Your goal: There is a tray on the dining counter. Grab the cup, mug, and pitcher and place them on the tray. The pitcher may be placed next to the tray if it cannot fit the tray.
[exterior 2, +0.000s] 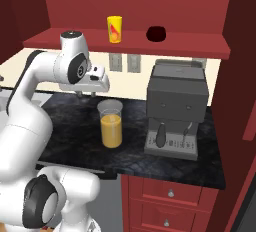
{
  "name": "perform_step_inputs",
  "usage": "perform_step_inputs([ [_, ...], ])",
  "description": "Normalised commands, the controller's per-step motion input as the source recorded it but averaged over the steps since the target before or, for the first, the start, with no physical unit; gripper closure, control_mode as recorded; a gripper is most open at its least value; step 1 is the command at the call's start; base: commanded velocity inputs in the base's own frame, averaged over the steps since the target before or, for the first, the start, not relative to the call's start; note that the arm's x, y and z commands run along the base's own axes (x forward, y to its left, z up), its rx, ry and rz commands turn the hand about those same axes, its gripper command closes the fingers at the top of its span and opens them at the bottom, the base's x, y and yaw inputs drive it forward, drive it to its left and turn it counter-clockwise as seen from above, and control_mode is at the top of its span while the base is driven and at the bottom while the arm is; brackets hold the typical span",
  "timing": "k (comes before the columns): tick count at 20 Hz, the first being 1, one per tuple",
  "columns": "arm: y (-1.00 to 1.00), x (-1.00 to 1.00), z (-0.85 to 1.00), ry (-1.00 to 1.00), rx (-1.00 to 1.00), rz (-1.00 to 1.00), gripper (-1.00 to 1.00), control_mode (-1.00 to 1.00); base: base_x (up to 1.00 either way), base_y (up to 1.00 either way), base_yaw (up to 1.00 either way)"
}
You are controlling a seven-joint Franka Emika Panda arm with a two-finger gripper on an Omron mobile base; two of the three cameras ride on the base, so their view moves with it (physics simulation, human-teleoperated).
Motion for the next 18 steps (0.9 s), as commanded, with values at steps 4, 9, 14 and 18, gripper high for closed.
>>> perform_step_inputs([
  [4, 0.00, -0.05, 0.02, 0.00, 0.00, 0.00, -1.00, -1.00, 0.00, 0.00, 0.00],
  [9, 0.00, -0.22, 0.06, -0.02, 0.00, -0.03, -1.00, -1.00, 0.00, 0.00, 0.00],
  [14, 0.00, -0.37, 0.04, -0.05, 0.00, -0.07, -1.00, -1.00, 0.00, 0.00, 0.00],
  [18, 0.00, -0.34, 0.11, -0.05, 0.02, -0.15, -1.00, -1.00, 0.00, 0.00, 0.00],
])
